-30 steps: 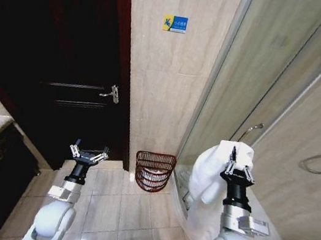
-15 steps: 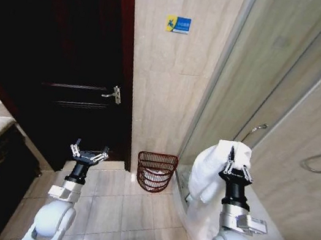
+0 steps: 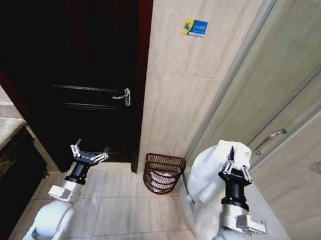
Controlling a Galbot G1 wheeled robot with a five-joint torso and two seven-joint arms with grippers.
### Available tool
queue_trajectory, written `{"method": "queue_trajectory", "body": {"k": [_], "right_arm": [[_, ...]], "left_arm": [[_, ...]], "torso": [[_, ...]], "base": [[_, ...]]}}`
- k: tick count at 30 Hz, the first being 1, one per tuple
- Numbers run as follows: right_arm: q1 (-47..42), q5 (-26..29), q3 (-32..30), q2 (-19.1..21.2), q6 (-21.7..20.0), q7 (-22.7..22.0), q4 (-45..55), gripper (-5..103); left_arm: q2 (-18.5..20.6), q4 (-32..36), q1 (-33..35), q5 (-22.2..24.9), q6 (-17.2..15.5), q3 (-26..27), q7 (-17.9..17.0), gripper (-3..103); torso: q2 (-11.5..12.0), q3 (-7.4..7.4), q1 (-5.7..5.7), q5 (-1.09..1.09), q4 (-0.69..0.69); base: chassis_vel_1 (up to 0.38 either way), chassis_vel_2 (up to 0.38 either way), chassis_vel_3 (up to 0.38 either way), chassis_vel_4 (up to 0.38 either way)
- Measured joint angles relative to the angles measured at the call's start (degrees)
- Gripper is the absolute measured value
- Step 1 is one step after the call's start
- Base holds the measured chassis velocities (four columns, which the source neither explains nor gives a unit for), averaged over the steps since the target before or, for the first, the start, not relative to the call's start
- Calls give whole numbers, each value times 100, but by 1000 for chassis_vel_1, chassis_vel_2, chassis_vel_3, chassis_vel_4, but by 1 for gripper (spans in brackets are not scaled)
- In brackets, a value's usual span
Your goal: Discard the used towel into the hamper.
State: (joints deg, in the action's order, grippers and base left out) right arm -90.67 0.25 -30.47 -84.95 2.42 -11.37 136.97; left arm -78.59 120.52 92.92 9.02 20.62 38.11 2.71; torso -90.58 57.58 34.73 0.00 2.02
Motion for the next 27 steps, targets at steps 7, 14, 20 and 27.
{"method": "queue_trajectory", "body": {"k": [7, 14, 20, 27], "right_arm": [[350, 597, -125, 273, -174, 119, -155, 5], [1436, 1602, -258, 860, -704, 278, -552, 5], [2919, 2201, -112, 1219, -1137, 309, -922, 5], [3938, 2722, -43, 1321, -1691, 226, -898, 5]], "left_arm": [[-91, -93, -43, -65, -33, -38, 34, 100], [-329, -293, -62, -160, 14, 12, 41, 100], [-781, -381, -114, -396, -18, 63, 39, 100], [-849, -311, 37, -654, -70, 74, -8, 100]], "torso": [[0, 0, -1, 0, -1], [0, 1, 0, 4, -2], [1, 1, 1, 0, 3], [1, 1, 1, 1, 0]], "base": [[58, 60, -58, -70], [0, 0, 0, 0], [0, 0, 0, 0], [0, 0, 0, 0]]}}
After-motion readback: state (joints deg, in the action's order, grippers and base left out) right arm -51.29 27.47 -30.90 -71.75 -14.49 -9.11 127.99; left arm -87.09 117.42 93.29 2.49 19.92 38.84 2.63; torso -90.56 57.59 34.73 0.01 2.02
